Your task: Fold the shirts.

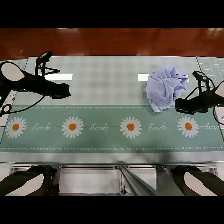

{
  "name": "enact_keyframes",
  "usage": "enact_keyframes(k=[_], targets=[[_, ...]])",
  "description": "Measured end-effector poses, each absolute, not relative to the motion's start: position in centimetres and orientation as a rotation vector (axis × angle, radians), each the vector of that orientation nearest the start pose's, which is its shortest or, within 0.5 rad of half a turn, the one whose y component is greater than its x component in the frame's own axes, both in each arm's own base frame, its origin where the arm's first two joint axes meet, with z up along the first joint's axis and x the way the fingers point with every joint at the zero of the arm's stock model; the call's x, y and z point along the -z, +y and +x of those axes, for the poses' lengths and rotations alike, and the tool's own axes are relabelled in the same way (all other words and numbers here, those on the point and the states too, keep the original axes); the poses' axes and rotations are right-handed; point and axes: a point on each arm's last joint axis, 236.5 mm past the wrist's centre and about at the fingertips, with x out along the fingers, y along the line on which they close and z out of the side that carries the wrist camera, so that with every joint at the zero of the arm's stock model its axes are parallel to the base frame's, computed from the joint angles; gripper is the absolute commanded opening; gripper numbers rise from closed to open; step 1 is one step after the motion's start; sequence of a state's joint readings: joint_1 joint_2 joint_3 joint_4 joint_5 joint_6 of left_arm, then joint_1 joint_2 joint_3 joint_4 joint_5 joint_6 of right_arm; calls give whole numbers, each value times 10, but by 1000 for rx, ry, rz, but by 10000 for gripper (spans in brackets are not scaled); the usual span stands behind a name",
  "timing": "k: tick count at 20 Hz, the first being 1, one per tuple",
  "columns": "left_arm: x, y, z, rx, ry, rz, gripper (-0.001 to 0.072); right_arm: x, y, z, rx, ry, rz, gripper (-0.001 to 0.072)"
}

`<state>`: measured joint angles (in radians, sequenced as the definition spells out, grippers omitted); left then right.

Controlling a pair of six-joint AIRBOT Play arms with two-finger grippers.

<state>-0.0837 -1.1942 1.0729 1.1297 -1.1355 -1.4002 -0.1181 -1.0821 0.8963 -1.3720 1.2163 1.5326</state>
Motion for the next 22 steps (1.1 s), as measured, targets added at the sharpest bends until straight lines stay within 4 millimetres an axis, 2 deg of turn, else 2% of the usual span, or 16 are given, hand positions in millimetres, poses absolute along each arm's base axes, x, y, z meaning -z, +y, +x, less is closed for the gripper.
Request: enact_keyframes(k=[15, 19, 20, 21, 22], targets=[[-31, -122, 358, 404, 1216, -215, 20, 14, 8, 302, -35, 1380, 238, 24], [-32, -121, 361, 399, 1203, -215, 23, 10, 6, 320, -24, 1302, 239, 26], [-32, -121, 364, 396, 1192, -216, 143, 8, 5, 327, -21, 1268, 242, 119], [-32, -121, 367, 392, 1182, -218, 459, 4, 4, 337, -17, 1226, 246, 413], [-31, -121, 369, 389, 1179, -219, 508, 0, 3, 348, -14, 1177, 254, 408]])
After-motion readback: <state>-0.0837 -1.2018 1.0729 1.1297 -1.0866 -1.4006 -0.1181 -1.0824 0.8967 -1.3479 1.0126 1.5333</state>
